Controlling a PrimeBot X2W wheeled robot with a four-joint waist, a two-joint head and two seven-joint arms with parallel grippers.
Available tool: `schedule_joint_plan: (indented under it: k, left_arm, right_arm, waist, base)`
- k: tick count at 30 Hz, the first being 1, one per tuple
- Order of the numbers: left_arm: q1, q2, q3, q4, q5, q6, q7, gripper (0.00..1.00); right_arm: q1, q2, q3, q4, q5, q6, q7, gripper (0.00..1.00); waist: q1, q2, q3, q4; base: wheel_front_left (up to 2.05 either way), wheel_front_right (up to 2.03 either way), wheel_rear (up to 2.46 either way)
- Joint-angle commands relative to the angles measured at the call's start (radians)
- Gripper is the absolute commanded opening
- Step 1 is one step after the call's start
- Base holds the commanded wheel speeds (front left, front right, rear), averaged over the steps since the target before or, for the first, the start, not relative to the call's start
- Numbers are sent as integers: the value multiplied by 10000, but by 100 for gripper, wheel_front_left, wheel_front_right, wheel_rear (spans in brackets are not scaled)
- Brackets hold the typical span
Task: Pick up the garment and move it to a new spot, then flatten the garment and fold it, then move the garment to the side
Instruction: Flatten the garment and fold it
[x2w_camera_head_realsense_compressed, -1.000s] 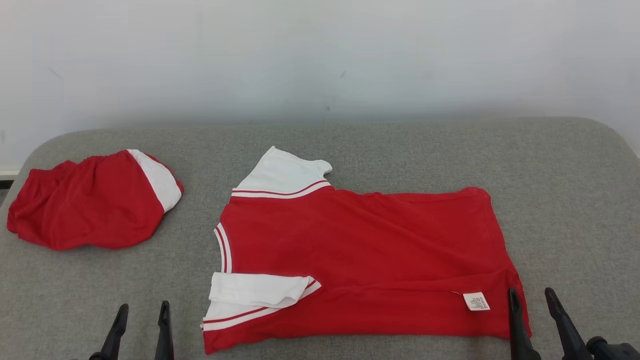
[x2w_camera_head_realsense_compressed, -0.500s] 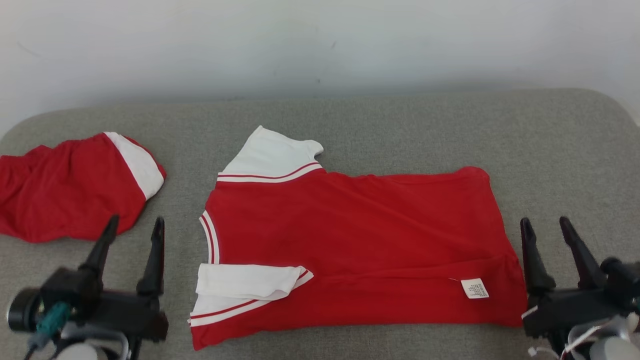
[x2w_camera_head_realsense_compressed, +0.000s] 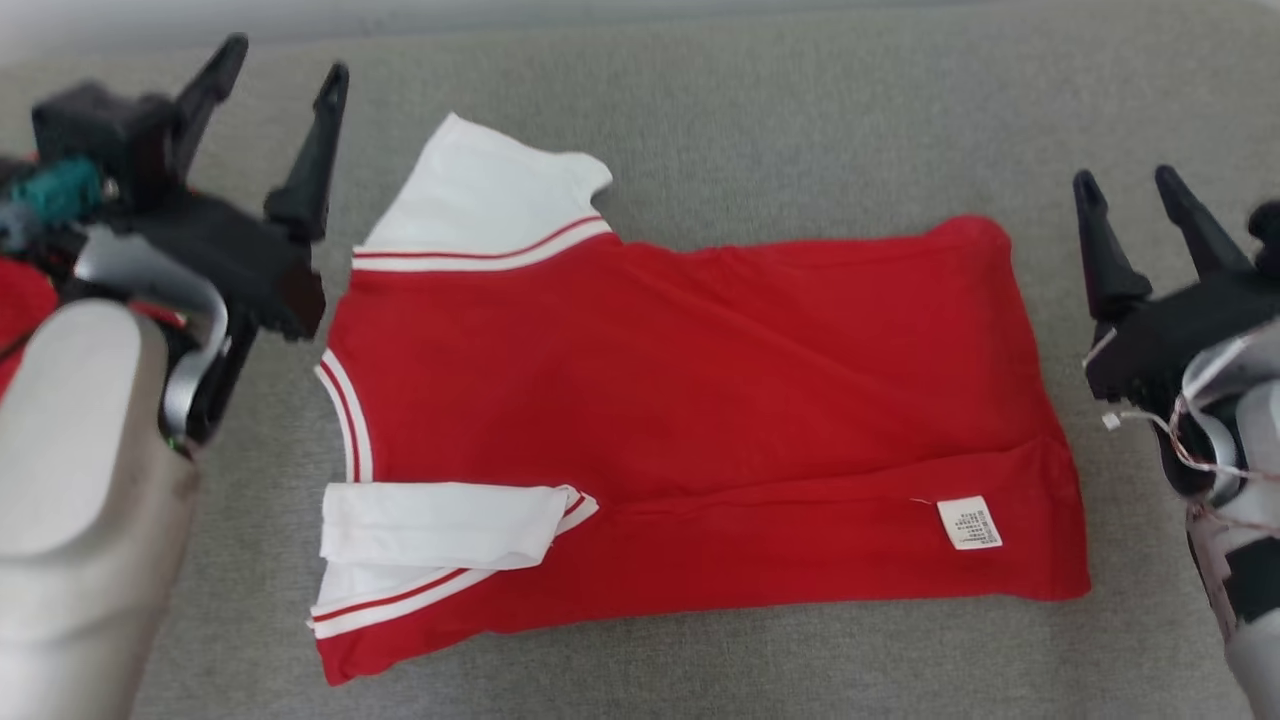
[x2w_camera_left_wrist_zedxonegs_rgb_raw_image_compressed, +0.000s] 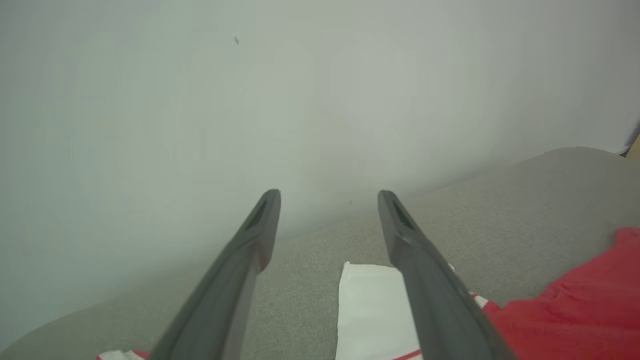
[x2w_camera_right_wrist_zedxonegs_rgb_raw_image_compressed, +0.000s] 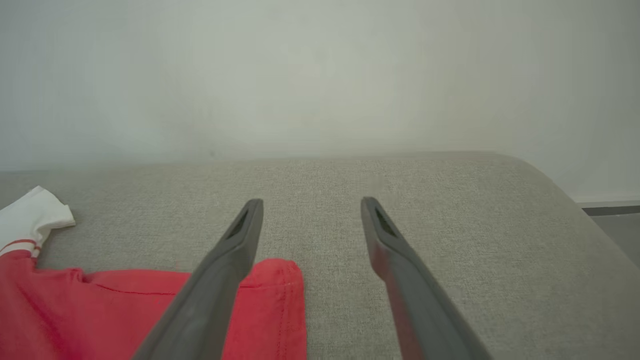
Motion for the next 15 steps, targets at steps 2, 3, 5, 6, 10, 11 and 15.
schedule_joint_plan:
  k: [2, 3, 5, 6, 10, 11, 15]
  left_arm:
    - [-1047, 235, -709, 777, -426, 21, 250, 100]
    - [-1371, 298, -967, 1105, -571, 21, 369, 100]
    - [-1947, 373, -1473, 1677, -870, 20, 541, 100]
    - [-2199, 417, -1733, 1970, -1031, 20, 692, 100]
    - [-3122, 541, -2634, 2971, -1506, 19, 970, 100]
    - [-3316, 570, -2808, 3202, -1627, 19, 1011, 100]
    - [-3926, 722, -3360, 4127, -2050, 20, 1229, 100]
  right_arm:
    - [-833, -104, 506, 629, 200, -28, 322, 100]
    - [-1079, -77, 675, 821, 310, -28, 384, 100]
    - [-1438, -31, 1048, 1210, 501, -28, 539, 100]
    - [-1624, 0, 1226, 1366, 592, -28, 602, 100]
    - [-2206, 142, 2034, 1764, 1070, -28, 808, 100]
    - [-2309, 159, 2255, 1824, 1184, -28, 853, 100]
    - [-2738, 183, 3084, 1949, 1668, -28, 958, 100]
  waist:
    - [-4, -1, 1494, -381]
    - [-4, -1, 1606, -413]
    - [-4, -1, 1810, -487]
    - [-4, -1, 1899, -536]
    - [-4, -1, 2150, -745]
    - [-4, -1, 2202, -805]
    - [-4, -1, 2339, -1083]
  base:
    - [0, 0, 0]
    - [0, 0, 0]
    - [0, 0, 0]
    - [0, 0, 0]
    - [0, 0, 0]
    - [0, 0, 0]
    - [0, 0, 0]
